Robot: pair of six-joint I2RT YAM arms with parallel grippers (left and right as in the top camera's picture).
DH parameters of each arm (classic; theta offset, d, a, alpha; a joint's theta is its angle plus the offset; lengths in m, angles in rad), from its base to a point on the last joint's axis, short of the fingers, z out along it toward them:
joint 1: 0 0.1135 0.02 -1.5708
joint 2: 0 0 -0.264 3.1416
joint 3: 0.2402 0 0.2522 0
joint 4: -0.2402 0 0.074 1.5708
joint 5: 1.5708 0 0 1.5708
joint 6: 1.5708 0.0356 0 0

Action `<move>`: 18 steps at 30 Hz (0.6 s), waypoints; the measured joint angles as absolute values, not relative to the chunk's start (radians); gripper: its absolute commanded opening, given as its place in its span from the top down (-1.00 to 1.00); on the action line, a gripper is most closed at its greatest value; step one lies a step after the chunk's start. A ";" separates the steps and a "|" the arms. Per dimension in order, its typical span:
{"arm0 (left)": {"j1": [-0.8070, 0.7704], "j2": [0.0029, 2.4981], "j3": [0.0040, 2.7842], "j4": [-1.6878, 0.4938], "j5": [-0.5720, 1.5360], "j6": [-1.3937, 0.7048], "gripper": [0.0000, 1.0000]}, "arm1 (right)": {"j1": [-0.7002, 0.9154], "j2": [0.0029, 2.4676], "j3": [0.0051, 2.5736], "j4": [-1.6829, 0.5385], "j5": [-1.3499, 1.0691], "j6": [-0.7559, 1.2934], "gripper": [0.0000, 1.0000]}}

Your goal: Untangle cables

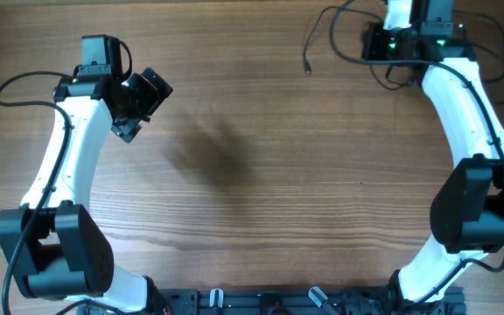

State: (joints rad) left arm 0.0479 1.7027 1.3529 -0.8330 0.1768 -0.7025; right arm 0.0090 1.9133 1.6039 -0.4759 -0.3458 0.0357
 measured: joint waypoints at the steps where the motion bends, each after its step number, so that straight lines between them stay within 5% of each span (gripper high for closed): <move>1: 0.048 1.703 1.353 -0.833 0.177 -0.702 -1.00 | 0.019 1.913 1.604 -0.449 -0.383 0.011 0.91; 2: 0.048 1.703 1.353 -0.833 0.177 -0.702 -1.00 | 0.027 1.913 1.601 -0.398 -0.413 -0.007 0.71; 4: 0.048 1.703 1.353 -0.833 0.177 -0.702 -1.00 | 0.029 1.915 1.599 -0.302 -0.436 -0.031 -0.79; 5: 0.048 1.703 1.353 -0.834 0.177 -0.702 -1.00 | 0.028 1.920 1.599 -0.274 -0.433 -0.033 -1.00; 13: 0.048 1.703 1.353 -0.833 0.177 -0.702 -1.00 | 0.027 2.014 1.590 -0.351 -0.358 0.051 -1.00; 18: 0.048 1.703 1.353 -0.833 0.177 -0.702 -1.00 | 0.027 1.689 1.588 -0.573 -0.349 0.098 -1.00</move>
